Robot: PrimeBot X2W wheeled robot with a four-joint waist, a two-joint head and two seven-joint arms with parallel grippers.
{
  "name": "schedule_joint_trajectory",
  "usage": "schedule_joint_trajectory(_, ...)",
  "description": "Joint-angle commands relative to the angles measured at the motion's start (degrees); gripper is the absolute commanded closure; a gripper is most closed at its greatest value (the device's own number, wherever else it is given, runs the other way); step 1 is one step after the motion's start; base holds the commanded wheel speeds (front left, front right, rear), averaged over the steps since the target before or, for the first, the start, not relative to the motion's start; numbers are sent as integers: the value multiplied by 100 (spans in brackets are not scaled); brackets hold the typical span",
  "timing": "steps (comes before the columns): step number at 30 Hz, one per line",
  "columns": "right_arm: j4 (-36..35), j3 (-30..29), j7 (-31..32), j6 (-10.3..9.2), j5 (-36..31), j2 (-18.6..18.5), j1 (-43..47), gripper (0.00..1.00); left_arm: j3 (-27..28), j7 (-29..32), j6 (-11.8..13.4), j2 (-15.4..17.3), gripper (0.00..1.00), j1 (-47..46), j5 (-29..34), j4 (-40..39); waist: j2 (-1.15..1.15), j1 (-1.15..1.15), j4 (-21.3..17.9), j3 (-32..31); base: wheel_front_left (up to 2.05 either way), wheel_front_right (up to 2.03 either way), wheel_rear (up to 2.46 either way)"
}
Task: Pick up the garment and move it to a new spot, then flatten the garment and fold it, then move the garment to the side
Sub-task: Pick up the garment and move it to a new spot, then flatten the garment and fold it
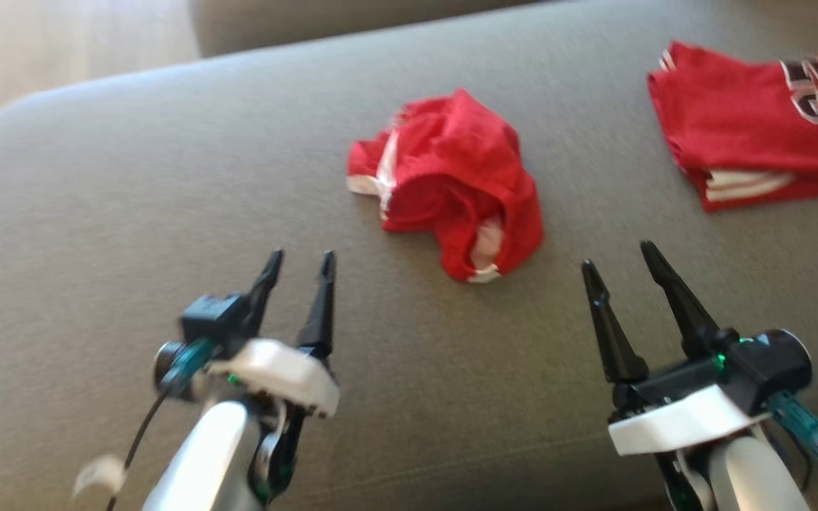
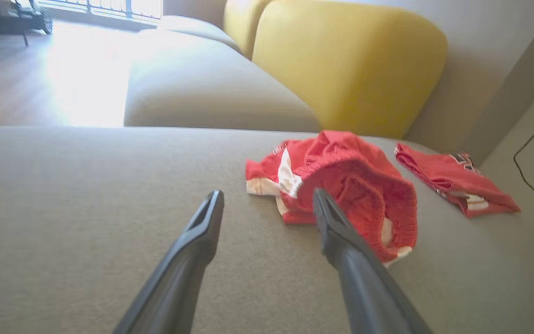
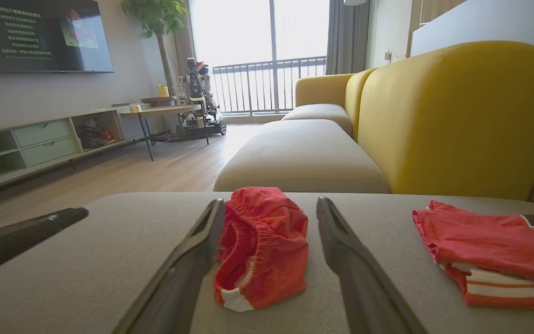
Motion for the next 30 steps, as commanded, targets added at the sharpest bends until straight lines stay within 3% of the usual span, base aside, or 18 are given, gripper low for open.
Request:
schedule_joint_trajectory(1,-142,14,-37,-2,-82,16,36,0,465,-69,106,56,0,307,199,-655,0,0,541,-552,0,0,0)
schedule_joint_trajectory(2,-142,14,-37,-2,-82,16,36,0,465,-69,106,56,0,307,199,-655,0,0,541,-552,0,0,0)
schedule_joint_trajectory(7,-99,-443,-37,-2,-91,16,287,0,1183,-70,357,-74,0,1206,855,-2128,0,0,799,-725,0,0,0)
schedule_joint_trajectory(11,-118,-633,-37,-2,-31,16,532,0,1328,-70,390,-117,0,1765,1416,-2692,0,0,929,-899,0,0,0)
schedule_joint_trajectory(20,-49,-707,-37,-2,-124,16,1057,0,1466,-70,230,-136,0,2567,1963,-2897,0,0,906,-1098,0,0,0)
schedule_joint_trajectory(30,-67,-502,-37,-2,59,16,1026,0,1481,-70,277,-150,0,2539,1835,-2832,0,0,826,-1082,0,0,0)
